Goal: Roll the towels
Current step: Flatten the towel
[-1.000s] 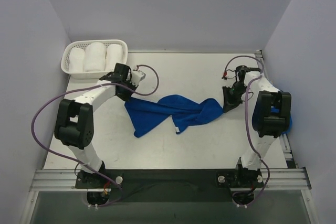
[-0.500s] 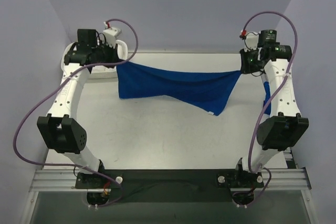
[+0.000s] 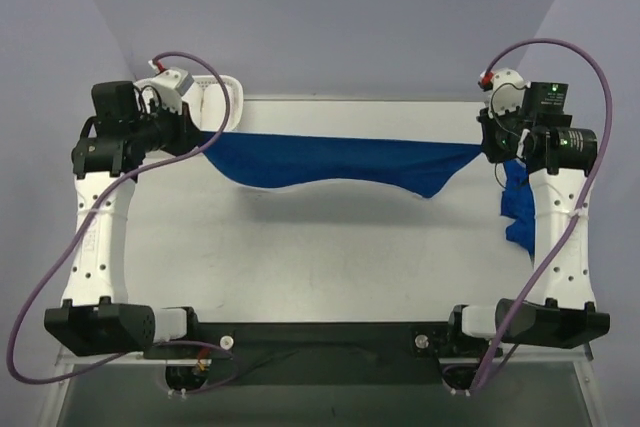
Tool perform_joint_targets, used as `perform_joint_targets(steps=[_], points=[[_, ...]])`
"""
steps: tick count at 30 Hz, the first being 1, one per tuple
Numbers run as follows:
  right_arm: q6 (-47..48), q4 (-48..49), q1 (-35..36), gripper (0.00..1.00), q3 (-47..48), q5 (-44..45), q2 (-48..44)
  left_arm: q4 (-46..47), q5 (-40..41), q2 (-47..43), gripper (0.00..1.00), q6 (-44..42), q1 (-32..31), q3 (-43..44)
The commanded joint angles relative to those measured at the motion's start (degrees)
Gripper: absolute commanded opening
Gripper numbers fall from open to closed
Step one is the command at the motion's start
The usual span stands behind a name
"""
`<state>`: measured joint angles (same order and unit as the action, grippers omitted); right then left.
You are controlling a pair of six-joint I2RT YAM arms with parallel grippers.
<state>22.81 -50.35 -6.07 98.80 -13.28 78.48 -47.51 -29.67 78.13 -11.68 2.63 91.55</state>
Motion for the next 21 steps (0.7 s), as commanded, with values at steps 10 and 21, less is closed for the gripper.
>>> perform_joint_targets(steps=[10, 21], points=[[5.8, -1.8, -1.1, 0.00, -12.5, 3.8, -17.8, -5.7, -2.1, -20.0, 0.00, 1.3, 3.3, -11.0], [2.4, 10.7, 5.7, 0.00, -16.4, 8.3, 4.1, 7.3, 6.3, -6.0, 0.00, 1.2, 1.8, -23.0]])
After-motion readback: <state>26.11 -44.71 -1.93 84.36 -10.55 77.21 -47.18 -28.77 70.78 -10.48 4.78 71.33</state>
